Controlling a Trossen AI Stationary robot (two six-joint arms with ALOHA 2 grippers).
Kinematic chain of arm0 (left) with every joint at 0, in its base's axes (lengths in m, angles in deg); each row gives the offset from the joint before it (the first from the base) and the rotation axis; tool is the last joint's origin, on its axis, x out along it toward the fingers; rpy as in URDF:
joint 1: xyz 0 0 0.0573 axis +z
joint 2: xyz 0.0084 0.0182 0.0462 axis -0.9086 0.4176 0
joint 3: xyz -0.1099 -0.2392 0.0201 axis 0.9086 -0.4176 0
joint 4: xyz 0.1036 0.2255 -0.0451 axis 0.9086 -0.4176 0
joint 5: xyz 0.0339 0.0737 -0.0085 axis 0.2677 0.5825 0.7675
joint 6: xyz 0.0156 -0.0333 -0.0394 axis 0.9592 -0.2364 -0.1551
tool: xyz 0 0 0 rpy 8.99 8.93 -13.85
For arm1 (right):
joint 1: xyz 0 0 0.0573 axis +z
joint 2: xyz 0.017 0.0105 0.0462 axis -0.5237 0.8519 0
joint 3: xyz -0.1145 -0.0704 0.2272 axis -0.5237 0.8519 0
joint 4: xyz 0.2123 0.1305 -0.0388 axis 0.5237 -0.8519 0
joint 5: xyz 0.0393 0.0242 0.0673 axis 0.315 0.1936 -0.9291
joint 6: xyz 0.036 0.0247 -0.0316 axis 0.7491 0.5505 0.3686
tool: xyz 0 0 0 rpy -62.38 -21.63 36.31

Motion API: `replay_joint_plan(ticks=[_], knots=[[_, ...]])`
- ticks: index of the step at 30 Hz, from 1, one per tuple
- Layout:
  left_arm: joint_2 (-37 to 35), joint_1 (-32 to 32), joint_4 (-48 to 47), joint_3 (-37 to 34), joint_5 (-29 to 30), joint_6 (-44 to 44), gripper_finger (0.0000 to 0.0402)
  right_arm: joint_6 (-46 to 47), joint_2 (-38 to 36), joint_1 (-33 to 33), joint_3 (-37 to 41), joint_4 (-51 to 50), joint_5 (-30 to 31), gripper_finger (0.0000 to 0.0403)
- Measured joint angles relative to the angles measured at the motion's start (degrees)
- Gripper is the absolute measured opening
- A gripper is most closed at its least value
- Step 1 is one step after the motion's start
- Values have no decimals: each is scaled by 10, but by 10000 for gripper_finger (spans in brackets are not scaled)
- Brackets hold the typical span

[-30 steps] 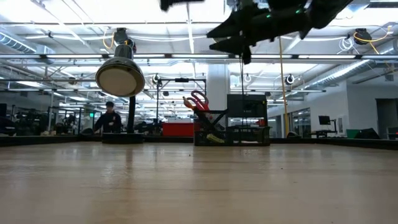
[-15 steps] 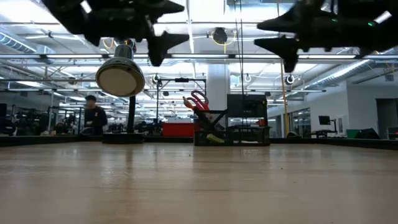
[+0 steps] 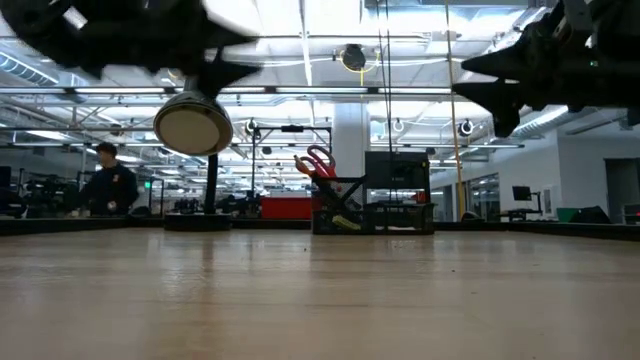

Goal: Pick and place office supplies into organizer
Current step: Return to Home Position

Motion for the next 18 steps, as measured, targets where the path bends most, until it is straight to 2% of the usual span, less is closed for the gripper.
replay_joint_plan(ticks=[3,7,10,14,18], knots=[[-23,0,-8,-53,-14,-12,273,-2,-24,0,13,-2,0,173],[-65,-3,64,-106,-15,-27,273,-29,-47,0,17,-10,-5,173],[-100,-8,66,-140,-10,-21,273,-46,-63,0,18,-28,-12,173],[-142,-8,59,-175,-3,-33,273,-56,-85,0,18,-77,-16,173],[-182,-16,54,-180,-38,-11,273,-51,-106,0,18,-97,-16,173]])
